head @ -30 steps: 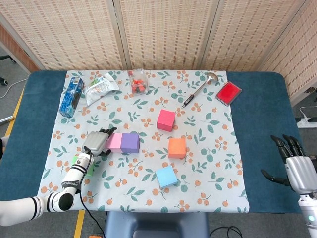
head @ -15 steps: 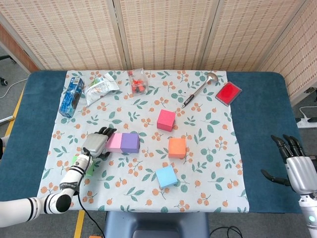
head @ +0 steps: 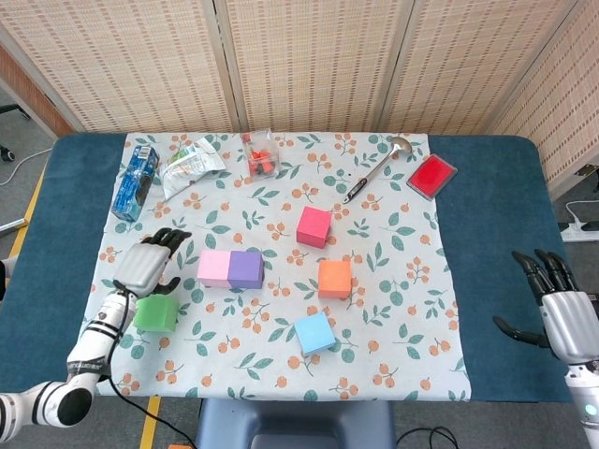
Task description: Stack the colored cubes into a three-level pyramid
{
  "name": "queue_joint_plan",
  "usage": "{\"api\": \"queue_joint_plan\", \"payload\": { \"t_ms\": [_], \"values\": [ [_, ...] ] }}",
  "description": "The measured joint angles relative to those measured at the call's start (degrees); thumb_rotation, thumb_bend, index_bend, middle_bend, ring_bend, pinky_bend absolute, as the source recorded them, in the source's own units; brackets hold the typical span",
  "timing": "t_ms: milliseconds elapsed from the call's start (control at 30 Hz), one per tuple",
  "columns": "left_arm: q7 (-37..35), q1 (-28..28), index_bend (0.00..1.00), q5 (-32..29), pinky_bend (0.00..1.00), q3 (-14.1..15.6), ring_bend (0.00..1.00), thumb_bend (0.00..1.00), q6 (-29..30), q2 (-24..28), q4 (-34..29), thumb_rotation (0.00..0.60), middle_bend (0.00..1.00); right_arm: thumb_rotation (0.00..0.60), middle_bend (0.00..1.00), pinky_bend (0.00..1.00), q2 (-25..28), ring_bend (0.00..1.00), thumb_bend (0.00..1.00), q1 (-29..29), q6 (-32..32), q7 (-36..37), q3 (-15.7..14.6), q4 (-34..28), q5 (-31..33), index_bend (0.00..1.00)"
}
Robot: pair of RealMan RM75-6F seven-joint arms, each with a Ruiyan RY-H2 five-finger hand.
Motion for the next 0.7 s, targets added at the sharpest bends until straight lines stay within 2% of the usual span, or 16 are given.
{"api": "queue_joint_plan", "payload": {
  "t_ms": [233, 400, 533, 700],
  "values": [
    [-3.8, 5.5, 0.18, 4.8, 0.3, 2.4, 0.13, 0.34, 4.7, 2.1, -1.3, 0.6, 0.18, 0.491, 0.13, 0.0, 0.2, 0.02, 0.05, 3.3, -5.8, 1.5, -0.6, -0.7, -1.4, 0.0],
    [-5.9, 9.1, 0.19, 8.7, 0.29, 3.6, 0.13, 0.34, 9.1, 1.8, -0.9, 0.6, 0.19, 0.491, 0.13, 0.05, -1.3, 0.02, 0.05, 10.4, -14.8, 4.7, -0.3, -1.0, -3.1, 0.0],
    [-7.9, 12.0, 0.2, 12.4, 0.29, 4.7, 0.13, 0.34, 12.4, 1.4, 0.0, 0.6, 0.19, 0.49, 0.16, 0.1, -5.4, 0.07, 0.05, 17.3, -22.4, 6.5, 1.0, -0.6, -3.2, 0.03],
    [-11.4, 14.6, 0.21, 15.9, 0.28, 5.6, 0.14, 0.34, 14.2, 1.4, 1.7, 0.6, 0.19, 0.492, 0.18, 0.11, -12.5, 0.08, 0.04, 24.8, -30.8, 7.2, 3.7, 1.7, 0.2, 0.09]
  ]
}}
